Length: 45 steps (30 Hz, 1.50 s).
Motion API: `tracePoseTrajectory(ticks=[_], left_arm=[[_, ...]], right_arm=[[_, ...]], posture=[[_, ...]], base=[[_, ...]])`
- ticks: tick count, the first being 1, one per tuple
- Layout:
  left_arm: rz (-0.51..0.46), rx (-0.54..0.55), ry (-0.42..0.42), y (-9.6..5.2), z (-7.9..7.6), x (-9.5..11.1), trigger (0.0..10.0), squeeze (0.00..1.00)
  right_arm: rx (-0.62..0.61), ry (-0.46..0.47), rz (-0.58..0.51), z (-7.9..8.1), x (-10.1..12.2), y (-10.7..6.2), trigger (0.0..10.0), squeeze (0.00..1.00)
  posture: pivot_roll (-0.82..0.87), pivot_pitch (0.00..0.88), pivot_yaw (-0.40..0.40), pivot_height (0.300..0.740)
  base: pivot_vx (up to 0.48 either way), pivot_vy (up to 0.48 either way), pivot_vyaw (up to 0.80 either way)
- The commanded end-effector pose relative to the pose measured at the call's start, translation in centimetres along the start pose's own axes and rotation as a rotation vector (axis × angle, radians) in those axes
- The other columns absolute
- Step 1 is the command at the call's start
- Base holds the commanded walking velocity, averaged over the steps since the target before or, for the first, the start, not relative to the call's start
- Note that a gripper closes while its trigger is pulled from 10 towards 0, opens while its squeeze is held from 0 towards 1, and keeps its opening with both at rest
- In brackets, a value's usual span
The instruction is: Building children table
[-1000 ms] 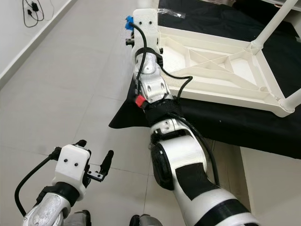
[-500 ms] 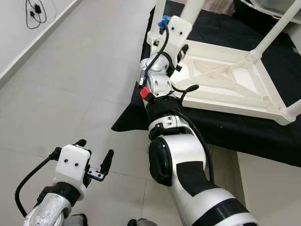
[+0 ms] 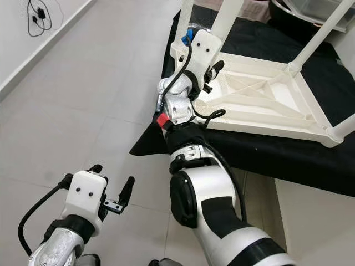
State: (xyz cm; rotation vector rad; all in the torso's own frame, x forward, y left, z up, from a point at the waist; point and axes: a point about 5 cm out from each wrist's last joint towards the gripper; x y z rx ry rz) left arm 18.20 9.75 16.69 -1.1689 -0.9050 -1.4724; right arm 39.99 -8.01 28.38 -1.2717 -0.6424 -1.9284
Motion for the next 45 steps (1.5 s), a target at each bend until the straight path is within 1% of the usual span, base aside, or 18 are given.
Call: tracePoseTrajectory(ticks=[1, 3, 7, 10, 14, 20, 22, 24, 26, 28, 30, 31, 32, 33, 34, 37, 39, 45], left_arm=[[0.018, -0.012, -0.010, 0.0, -0.4, -0.4, 10.0, 0.00], [0.018, -0.011, -0.010, 0.0, -0.4, -0.4, 10.0, 0.00], [0.018, -0.009, -0.008, 0.1, -0.4, -0.5, 10.0, 0.00], [0.020, -0.005, -0.009, 0.1, -0.4, -0.6, 10.0, 0.00], [0.019, -0.006, -0.009, 0.2, -0.4, -0.6, 10.0, 0.00], [0.017, -0.011, -0.009, 0.3, -0.3, -0.6, 10.0, 0.00], [0.017, -0.003, -0.011, 0.3, -0.3, -0.6, 10.0, 0.00], [0.016, -0.002, -0.011, 0.4, -0.3, -0.6, 10.0, 0.00], [0.016, -0.003, -0.010, 0.4, -0.3, -0.6, 10.0, 0.00], [0.015, -0.004, -0.010, 0.4, -0.3, -0.6, 10.0, 0.00], [0.015, -0.004, -0.010, 0.4, -0.3, -0.6, 10.0, 0.00], [0.015, -0.005, -0.009, 0.5, -0.3, -0.6, 10.0, 0.00], [0.015, -0.005, -0.009, 0.5, -0.3, -0.6, 10.0, 0.00], [0.015, -0.006, -0.008, 0.5, -0.3, -0.6, 10.0, 0.00], [0.015, -0.006, -0.008, 0.5, -0.3, -0.6, 10.0, 0.00], [0.013, -0.006, -0.007, 0.7, -0.3, -0.7, 10.0, 0.00], [0.013, -0.005, -0.007, 0.7, -0.3, -0.7, 10.0, 0.00], [0.016, -0.005, -0.007, 0.6, -0.3, -0.8, 10.0, 0.00]], right_arm=[[-0.129, -0.184, 0.259, -3.7, -7.4, -0.8, 10.0, 0.00], [-0.159, -0.170, 0.271, -3.9, -7.7, -1.0, 9.8, 0.00], [-0.217, -0.150, 0.279, -4.4, -7.9, -1.0, 10.0, 0.00], [-0.143, -0.100, 0.225, -3.7, -7.4, -1.4, 10.0, 0.00], [-0.116, -0.134, 0.177, -3.3, -7.4, -2.3, 10.0, 0.00], [-0.067, -0.168, 0.173, -3.1, -8.2, -3.2, 10.0, 0.00], [-0.025, -0.147, 0.156, -2.4, -7.7, -3.2, 10.0, 0.00], [0.018, -0.088, 0.127, -1.3, -6.2, -2.9, 10.0, 0.00], [0.026, -0.074, 0.121, -1.0, -5.8, -2.8, 10.0, 0.00], [0.041, -0.019, 0.090, 0.0, -3.5, -2.2, 10.0, 0.00], [0.041, -0.019, 0.090, 0.0, -3.5, -2.2, 10.0, 0.00], [0.048, 0.011, 0.081, 0.6, -2.3, -1.9, 10.0, 0.00], [0.048, 0.011, 0.081, 0.6, -2.3, -1.9, 10.0, 0.00], [0.069, 0.042, 0.057, 1.1, -0.9, -1.6, 10.0, 0.00], [0.069, 0.042, 0.057, 1.1, -0.9, -1.6, 10.0, 0.00], [0.133, 0.127, 0.033, 2.2, 2.0, -0.7, 10.0, 0.00], [0.148, 0.153, 0.034, 2.3, 2.7, -0.4, 10.0, 0.00], [0.185, 0.178, 0.041, 2.5, 3.2, -0.4, 10.0, 0.00]], posture=[[0.11, 0.236, -0.175, 0.740], [0.11, 0.232, -0.175, 0.740], [0.12, 0.235, -0.175, 0.740], [0.12, 0.234, -0.175, 0.740], [0.11, 0.239, -0.170, 0.740], [0.11, 0.236, -0.173, 0.740], [0.11, 0.232, -0.175, 0.740], [0.11, 0.232, -0.175, 0.740], [0.11, 0.232, -0.175, 0.740], [0.11, 0.230, -0.174, 0.740], [0.11, 0.230, -0.174, 0.740], [0.11, 0.221, -0.174, 0.740], [0.11, 0.221, -0.174, 0.740], [0.11, 0.218, -0.173, 0.740], [0.11, 0.218, -0.173, 0.740], [0.11, 0.209, -0.174, 0.740], [0.11, 0.209, -0.174, 0.740], [0.11, 0.207, -0.172, 0.740]], base=[[0.000, 0.000, 0.00], [0.000, 0.000, 0.00], [0.000, 0.000, 0.00], [0.000, 0.000, 0.00], [0.000, 0.000, 0.00], [0.000, 0.000, 0.00], [0.000, 0.000, 0.00], [0.000, 0.000, 0.00], [0.000, 0.000, 0.00], [0.000, 0.000, 0.00], [0.000, 0.000, 0.00], [0.000, 0.000, 0.00], [0.000, 0.000, 0.00], [0.000, 0.000, 0.00], [0.000, 0.000, 0.00], [0.000, 0.000, 0.00], [0.000, 0.000, 0.00], [0.000, 0.000, 0.00]])
Point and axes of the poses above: a point about 5 cm out from each wrist's last joint towards the gripper, its own y axis pointing out of the wrist towards the gripper, its own x axis along the axis of the wrist's last joint, z = x × y, and after that the axes turned 7 degrees about y, right-handed
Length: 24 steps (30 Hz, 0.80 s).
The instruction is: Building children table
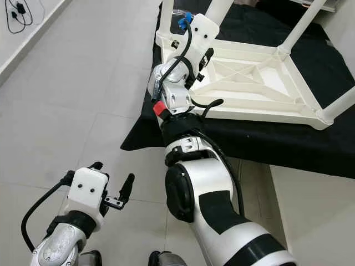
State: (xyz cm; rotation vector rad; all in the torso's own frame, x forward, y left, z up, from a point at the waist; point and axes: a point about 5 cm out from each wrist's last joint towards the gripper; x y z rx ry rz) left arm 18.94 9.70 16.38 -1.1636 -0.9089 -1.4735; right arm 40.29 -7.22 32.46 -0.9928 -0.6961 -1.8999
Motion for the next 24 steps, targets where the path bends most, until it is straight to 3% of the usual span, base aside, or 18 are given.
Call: tracePoseTrajectory(ticks=[1, 4, 8, 13, 14, 15, 18, 20, 21, 22, 23, 24], left_arm=[[0.019, -0.010, -0.009, -0.1, -0.4, -0.5, 10.0, 0.00], [0.022, -0.015, -0.013, -0.1, -0.4, -0.5, 10.0, 0.00], [0.022, -0.016, -0.017, -0.1, -0.4, -0.5, 10.0, 0.00], [0.024, -0.018, -0.035, 0.1, -0.3, -0.6, 10.0, 0.00], [0.016, -0.019, -0.025, 0.2, -0.2, -0.5, 10.0, 0.58], [0.001, -0.008, -0.011, 0.6, 0.3, -0.3, 10.0, 1.00], [-0.006, 0.003, -0.002, 1.0, 0.7, -0.2, 10.0, 1.00], [-0.037, 0.006, 0.072, 2.4, 1.7, 0.2, 10.0, 1.00], [-0.037, 0.006, 0.072, 2.4, 1.7, 0.2, 10.0, 1.00], [-0.056, -0.005, 0.120, 3.2, 2.0, 0.5, 10.0, 0.44], [-0.056, -0.005, 0.120, 3.2, 2.0, 0.5, 10.0, 0.44], [-0.086, -0.013, 0.161, 4.1, 2.4, 1.0, 10.0, 0.00]], right_arm=[[0.037, 0.026, 0.028, 0.4, 0.0, -0.1, 10.0, 0.00], [0.148, 0.063, 0.034, 1.2, 0.8, -0.1, 10.0, 0.00], [0.201, 0.088, 0.018, 1.5, 1.6, 0.1, 10.0, 0.00], [0.355, 0.203, -0.040, 1.8, 5.3, 0.6, 10.0, 0.00], [0.406, 0.242, -0.042, 1.7, 5.9, 0.5, 10.0, 0.00], [0.470, 0.269, -0.031, 1.2, 5.9, 0.3, 10.0, 0.00], [0.522, 0.292, -0.019, 0.6, 5.6, 0.1, 10.0, 0.00], [0.603, 0.298, 0.052, -1.1, 3.0, -0.9, 10.0, 0.00], [0.603, 0.298, 0.052, -1.1, 3.0, -0.9, 10.0, 0.00], [0.621, 0.287, 0.083, -1.9, 1.7, -1.6, 10.0, 0.00], [0.621, 0.287, 0.083, -1.9, 1.7, -1.6, 10.0, 0.00], [0.634, 0.256, 0.121, -2.7, 0.3, -2.4, 10.0, 0.00]], posture=[[0.11, 0.207, -0.171, 0.740], [0.11, 0.201, -0.170, 0.740], [0.11, 0.199, -0.169, 0.740], [0.10, 0.184, -0.164, 0.740], [0.10, 0.170, -0.165, 0.740], [0.11, 0.160, -0.163, 0.740], [0.11, 0.158, -0.162, 0.740], [0.10, 0.140, -0.145, 0.740], [0.10, 0.140, -0.145, 0.740], [0.10, 0.132, -0.136, 0.740], [0.10, 0.132, -0.136, 0.740], [0.10, 0.123, -0.131, 0.740]], base=[[0.000, 0.000, 0.00], [0.000, 0.000, 0.00], [0.000, 0.000, 0.00], [0.000, 0.000, 0.00], [0.000, 0.000, 0.00], [0.000, 0.000, 0.00], [0.000, 0.000, 0.00], [0.000, 0.000, 0.00], [0.000, 0.000, 0.00], [0.000, 0.000, 0.00], [0.000, 0.000, 0.00], [0.000, 0.000, 0.00]])
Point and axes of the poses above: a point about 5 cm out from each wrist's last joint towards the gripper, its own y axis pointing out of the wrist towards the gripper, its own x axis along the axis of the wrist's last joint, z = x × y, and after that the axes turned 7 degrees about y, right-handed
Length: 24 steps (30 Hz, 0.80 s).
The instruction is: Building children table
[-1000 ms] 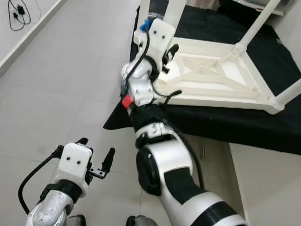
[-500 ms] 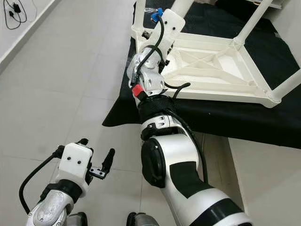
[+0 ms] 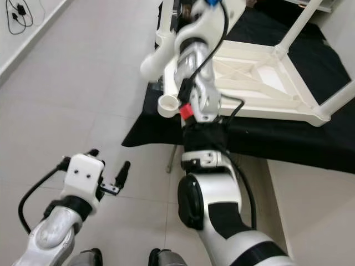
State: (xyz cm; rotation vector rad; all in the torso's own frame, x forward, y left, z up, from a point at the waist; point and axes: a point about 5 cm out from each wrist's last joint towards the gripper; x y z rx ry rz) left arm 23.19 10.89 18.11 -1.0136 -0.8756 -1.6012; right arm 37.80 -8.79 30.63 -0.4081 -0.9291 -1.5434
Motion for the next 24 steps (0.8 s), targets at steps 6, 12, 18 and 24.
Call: tracePoseTrajectory(ticks=[6, 12, 18, 24], left_arm=[[-0.050, -0.037, 0.096, 2.6, 0.7, 0.5, 10.0, 0.00], [-0.034, -0.059, 0.113, 3.6, 1.2, -0.1, 10.0, 0.00], [-0.018, -0.096, 0.096, 4.1, 1.4, -0.8, 10.0, 0.00], [-0.028, -0.137, 0.088, 5.0, 1.1, -1.0, 10.0, 0.00]], right_arm=[[0.074, -0.016, 0.108, 0.1, -2.4, -2.9, 10.0, 0.00], [0.083, 0.032, 0.156, 0.1, -2.9, -3.9, 10.0, 0.00], [0.121, 0.066, 0.187, 0.6, -3.1, -5.0, 10.0, 0.00], [0.152, 0.087, 0.234, 1.0, -3.7, -6.4, 10.0, 0.00]], posture=[[0.10, 0.114, -0.127, 0.740], [0.10, 0.104, -0.119, 0.740], [0.10, 0.102, -0.117, 0.740], [0.09, 0.103, -0.116, 0.740]], base=[[0.000, 0.000, 0.00], [0.000, 0.000, 0.00], [0.000, 0.000, 0.00], [0.000, 0.000, 0.00]])
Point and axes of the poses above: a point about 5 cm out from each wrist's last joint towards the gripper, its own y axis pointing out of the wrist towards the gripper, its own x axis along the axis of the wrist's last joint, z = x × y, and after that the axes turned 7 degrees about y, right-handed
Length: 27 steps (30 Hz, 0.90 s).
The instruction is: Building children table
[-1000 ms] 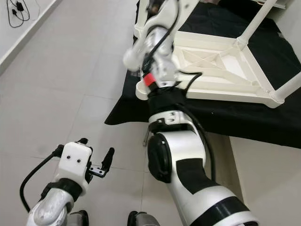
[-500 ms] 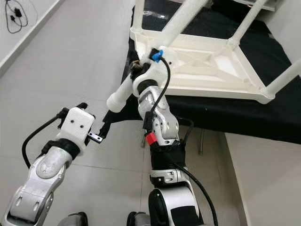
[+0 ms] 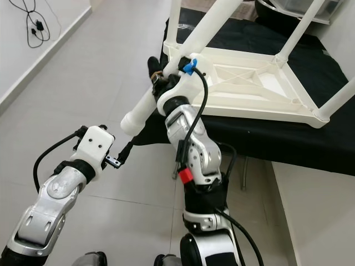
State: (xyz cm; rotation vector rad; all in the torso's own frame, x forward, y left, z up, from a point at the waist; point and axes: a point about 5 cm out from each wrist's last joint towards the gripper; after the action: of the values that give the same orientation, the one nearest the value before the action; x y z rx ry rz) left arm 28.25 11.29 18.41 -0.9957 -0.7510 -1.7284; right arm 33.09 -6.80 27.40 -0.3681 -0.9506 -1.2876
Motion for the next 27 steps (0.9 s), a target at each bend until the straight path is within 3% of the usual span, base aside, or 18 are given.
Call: tracePoseTrajectory(ticks=[1, 7, 16, 24, 25, 27], left_arm=[[0.005, -0.026, -0.007, 0.1, -0.4, -0.4, 10.0, 0.00], [-0.038, -0.148, -0.038, 0.6, -1.8, -0.1, 10.0, 0.00], [-0.031, -0.152, -0.035, 1.5, -1.7, -0.6, 10.0, 0.00], [-0.013, -0.181, -0.055, 1.4, -2.5, -1.2, 10.0, 0.00], [-0.015, -0.185, -0.057, 1.4, -2.6, -1.3, 0.0, 0.00], [-0.018, -0.189, -0.059, 1.3, -2.6, -1.3, 0.0, 0.00]], right_arm=[[0.012, 0.068, 0.030, 0.5, -1.3, -0.7, 10.0, 0.00], [0.007, 0.093, 0.088, 0.7, -2.5, -1.8, 10.0, 0.00], [0.030, 0.120, 0.132, 1.5, -2.9, -2.7, 10.0, 0.00], [0.042, 0.131, 0.144, 1.8, -3.0, -2.9, 10.0, 0.00], [0.048, 0.128, 0.149, 2.0, -3.0, -3.0, 10.0, 0.00], [0.051, 0.128, 0.151, 2.1, -3.1, -3.1, 10.0, 0.00]], posture=[[0.09, 0.103, -0.116, 0.740], [0.09, 0.109, -0.116, 0.740], [0.08, 0.116, -0.112, 0.740], [0.08, 0.118, -0.111, 0.740], [0.07, 0.116, -0.109, 0.740], [0.07, 0.118, -0.108, 0.740]], base=[[0.000, 0.000, 0.00], [0.000, 0.000, 0.00], [0.000, 0.000, 0.00], [0.000, 0.000, 0.00], [0.000, 0.000, 0.00], [0.000, 0.000, 0.00]])
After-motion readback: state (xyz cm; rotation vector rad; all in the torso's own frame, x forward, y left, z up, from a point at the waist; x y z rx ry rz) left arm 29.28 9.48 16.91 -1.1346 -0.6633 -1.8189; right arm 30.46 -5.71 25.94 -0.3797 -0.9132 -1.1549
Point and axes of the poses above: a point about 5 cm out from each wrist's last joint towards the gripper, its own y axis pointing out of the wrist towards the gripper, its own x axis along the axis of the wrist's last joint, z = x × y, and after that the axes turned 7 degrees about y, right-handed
